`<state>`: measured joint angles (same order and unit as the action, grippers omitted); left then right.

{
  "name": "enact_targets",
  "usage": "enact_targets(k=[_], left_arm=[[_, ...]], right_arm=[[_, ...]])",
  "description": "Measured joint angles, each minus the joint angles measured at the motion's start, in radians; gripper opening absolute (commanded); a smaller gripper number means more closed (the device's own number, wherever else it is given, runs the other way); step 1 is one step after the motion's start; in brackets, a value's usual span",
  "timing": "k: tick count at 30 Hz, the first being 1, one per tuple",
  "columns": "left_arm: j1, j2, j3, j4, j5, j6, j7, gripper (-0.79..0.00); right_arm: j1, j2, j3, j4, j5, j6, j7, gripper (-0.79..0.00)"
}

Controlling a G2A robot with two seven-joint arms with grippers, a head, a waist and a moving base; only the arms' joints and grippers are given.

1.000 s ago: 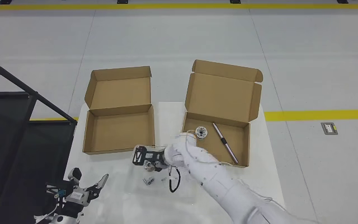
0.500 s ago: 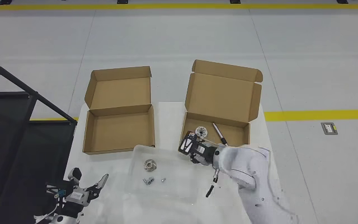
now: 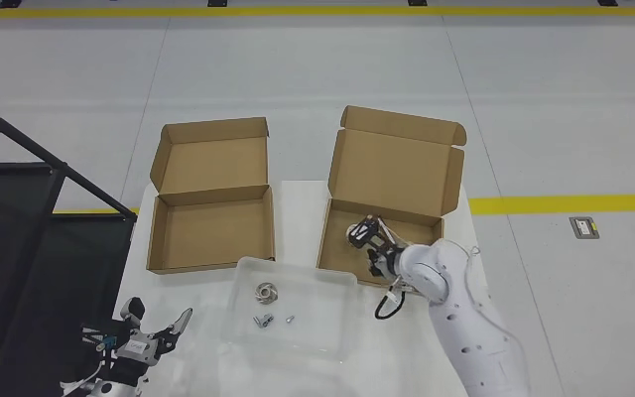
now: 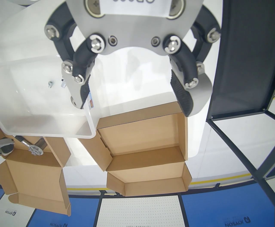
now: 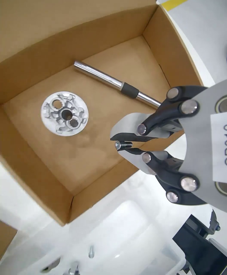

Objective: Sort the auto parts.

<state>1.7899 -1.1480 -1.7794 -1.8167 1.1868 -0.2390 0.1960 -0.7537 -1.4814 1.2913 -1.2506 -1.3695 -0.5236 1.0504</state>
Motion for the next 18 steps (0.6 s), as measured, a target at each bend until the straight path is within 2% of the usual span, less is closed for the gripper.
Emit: enact_targets(k=[10, 12, 14, 18], left_arm=[[0.0, 0.0, 0.0, 0.0, 0.0, 0.0, 0.0, 0.0], [0.0, 0.0, 0.0, 0.0, 0.0, 0.0, 0.0, 0.0], [0.0, 0.0, 0.0, 0.0, 0.0, 0.0, 0.0, 0.0], [0.0, 0.0, 0.0, 0.0, 0.0, 0.0, 0.0, 0.0]], right_arm=[[0.104, -0.001, -0.014, 0.276, -0.02, 0.116, -0.159, -0.785], [0.119, 0.0, -0.015, 0.315, -0.02, 0.122, -0.2, -0.696], [0.125, 0.001, -0.018, 0.334, -0.023, 0.127, -0.227, -0.659], [0.122, 0.003, -0.026, 0.342, -0.031, 0.142, -0.276, -0.637]])
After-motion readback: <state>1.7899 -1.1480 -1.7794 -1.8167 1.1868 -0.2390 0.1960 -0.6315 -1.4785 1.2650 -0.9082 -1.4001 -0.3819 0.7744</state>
